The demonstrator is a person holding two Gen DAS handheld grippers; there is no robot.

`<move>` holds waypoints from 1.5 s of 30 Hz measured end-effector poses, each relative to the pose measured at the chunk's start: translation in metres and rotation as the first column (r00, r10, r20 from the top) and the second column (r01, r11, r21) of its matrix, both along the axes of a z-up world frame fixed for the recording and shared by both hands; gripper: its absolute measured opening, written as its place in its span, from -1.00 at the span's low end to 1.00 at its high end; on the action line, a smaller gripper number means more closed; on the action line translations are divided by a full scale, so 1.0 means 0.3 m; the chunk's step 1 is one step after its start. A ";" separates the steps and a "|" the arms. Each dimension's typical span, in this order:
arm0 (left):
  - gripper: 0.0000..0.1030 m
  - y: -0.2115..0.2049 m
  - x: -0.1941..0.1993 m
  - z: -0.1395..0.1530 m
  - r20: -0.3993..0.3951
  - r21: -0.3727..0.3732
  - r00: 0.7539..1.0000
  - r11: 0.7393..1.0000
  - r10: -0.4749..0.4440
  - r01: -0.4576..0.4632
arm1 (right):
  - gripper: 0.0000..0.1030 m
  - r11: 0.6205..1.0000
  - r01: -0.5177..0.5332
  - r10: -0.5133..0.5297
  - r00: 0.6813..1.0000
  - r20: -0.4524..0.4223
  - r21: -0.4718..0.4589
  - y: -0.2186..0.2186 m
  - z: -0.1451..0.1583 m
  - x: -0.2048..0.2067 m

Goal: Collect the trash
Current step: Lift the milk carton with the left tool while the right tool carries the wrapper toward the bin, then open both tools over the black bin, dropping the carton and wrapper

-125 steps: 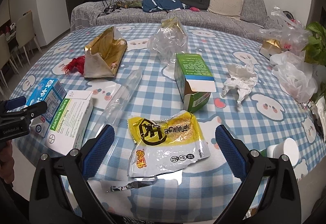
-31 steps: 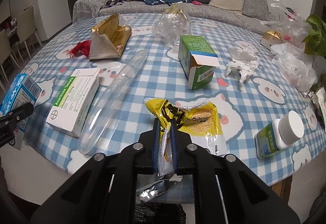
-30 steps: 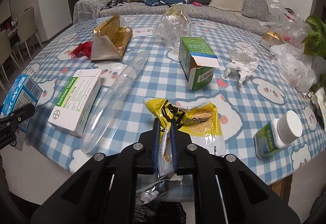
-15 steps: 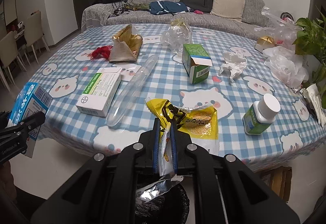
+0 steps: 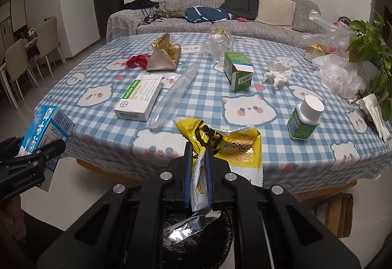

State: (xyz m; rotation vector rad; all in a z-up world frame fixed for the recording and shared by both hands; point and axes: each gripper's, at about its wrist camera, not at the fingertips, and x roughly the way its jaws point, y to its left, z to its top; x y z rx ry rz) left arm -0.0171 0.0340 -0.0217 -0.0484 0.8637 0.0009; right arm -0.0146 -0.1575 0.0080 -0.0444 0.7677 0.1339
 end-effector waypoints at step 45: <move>0.20 0.052 -0.150 -0.476 -0.166 -0.011 0.984 0.998 0.062 -0.065 | -0.82 0.998 -0.061 0.065 0.968 -0.244 0.023 0.130 -0.478 -0.162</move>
